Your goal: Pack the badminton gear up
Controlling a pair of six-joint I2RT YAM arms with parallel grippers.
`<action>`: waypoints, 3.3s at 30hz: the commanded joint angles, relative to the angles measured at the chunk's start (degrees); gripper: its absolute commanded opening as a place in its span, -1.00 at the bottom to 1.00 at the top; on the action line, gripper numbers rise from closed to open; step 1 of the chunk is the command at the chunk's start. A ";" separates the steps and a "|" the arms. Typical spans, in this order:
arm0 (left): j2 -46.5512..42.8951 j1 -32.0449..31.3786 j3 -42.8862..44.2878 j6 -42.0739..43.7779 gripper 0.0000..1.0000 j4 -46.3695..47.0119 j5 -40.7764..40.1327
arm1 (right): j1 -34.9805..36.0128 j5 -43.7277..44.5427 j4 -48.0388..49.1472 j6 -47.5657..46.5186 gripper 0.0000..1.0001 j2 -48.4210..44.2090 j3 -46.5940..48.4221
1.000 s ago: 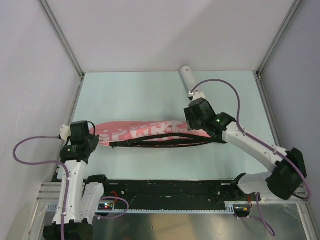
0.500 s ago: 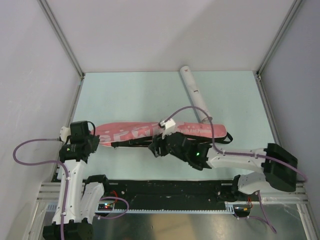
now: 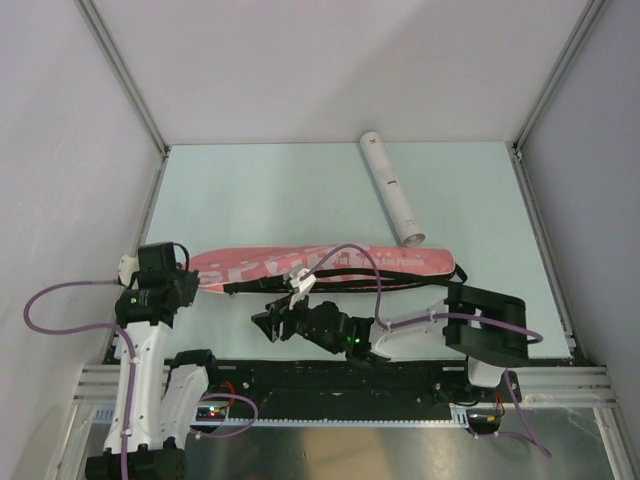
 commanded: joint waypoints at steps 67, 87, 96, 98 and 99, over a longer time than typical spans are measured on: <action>-7.41 0.44 3.87 -3.94 -1.00 -4.63 -2.19 | 0.98 16.20 24.79 5.04 -1.00 10.96 -2.28; -5.47 0.42 7.27 -2.73 -1.00 -5.69 -5.40 | 5.43 41.67 -18.47 22.91 -1.00 -9.50 -15.94; -5.52 0.44 7.52 -2.68 -1.00 -6.05 -6.82 | 5.47 49.84 -65.16 62.88 -1.00 -18.56 -16.29; -5.42 0.46 8.08 -2.54 -1.00 -6.32 -7.50 | 5.06 50.59 -75.39 72.69 -1.00 -19.43 -16.19; -5.22 0.46 8.29 -2.51 -1.00 -6.42 -7.87 | 4.80 50.97 -79.11 77.05 -1.00 -19.68 -16.08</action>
